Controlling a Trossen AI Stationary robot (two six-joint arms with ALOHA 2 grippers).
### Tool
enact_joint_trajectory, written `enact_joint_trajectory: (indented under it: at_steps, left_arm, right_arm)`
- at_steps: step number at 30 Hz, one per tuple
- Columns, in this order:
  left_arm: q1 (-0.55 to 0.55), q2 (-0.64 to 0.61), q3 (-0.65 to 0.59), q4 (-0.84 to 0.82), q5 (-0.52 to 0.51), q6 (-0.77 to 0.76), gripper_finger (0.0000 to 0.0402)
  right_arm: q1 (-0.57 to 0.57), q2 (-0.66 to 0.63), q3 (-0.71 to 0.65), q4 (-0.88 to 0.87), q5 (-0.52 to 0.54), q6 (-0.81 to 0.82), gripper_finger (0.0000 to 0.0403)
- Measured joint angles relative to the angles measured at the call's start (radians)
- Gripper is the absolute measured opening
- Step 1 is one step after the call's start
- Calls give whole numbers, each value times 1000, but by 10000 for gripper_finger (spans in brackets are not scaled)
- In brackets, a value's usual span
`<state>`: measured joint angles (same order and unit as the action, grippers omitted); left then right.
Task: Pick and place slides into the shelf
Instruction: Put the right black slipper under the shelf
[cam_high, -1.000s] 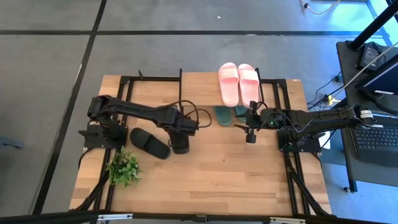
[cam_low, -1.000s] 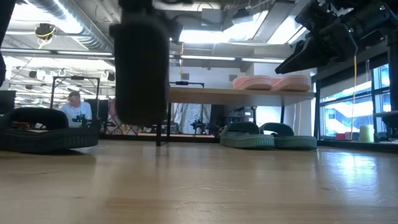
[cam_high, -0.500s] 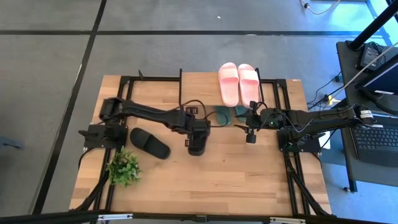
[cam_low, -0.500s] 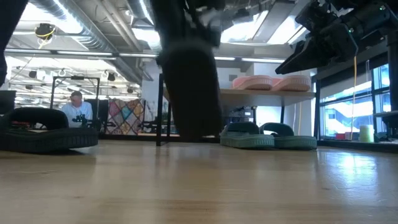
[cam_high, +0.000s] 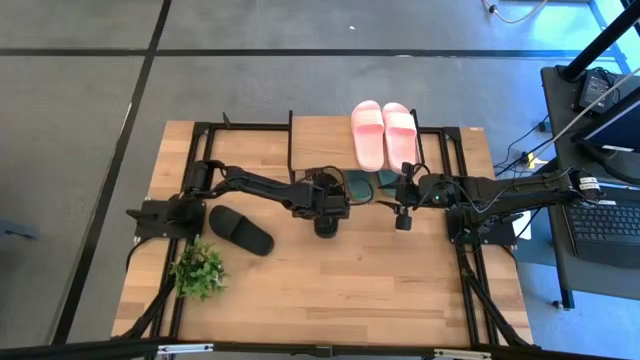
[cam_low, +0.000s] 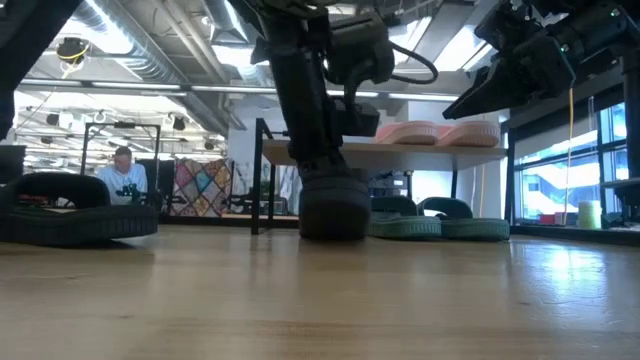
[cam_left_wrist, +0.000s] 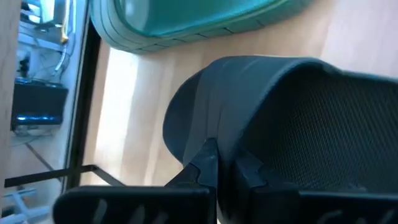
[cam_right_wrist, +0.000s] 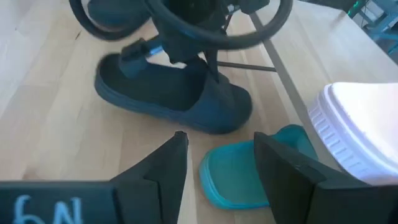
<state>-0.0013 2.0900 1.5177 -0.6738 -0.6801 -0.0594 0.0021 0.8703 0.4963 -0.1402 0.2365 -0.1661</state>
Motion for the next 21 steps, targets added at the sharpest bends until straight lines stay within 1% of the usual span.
enact_joint_trajectory:
  at_steps: [8, 14, 18, 21]
  left_arm:
    - [49, 6, -1, 91, -30, 17, 2]
    - [67, 6, -1, 96, -33, 17, 3]
    - [76, 6, -2, 116, -39, 17, 15]
    - [82, 15, -1, 121, -47, 17, 9]
  right_arm:
    - [0, 0, 0, 0, 0, 8, 184]
    - [0, 0, 0, -1, 0, 31, 184]
    - [0, 0, 0, -1, 0, 31, 184]
    - [0, 0, 0, -1, 0, 31, 184]
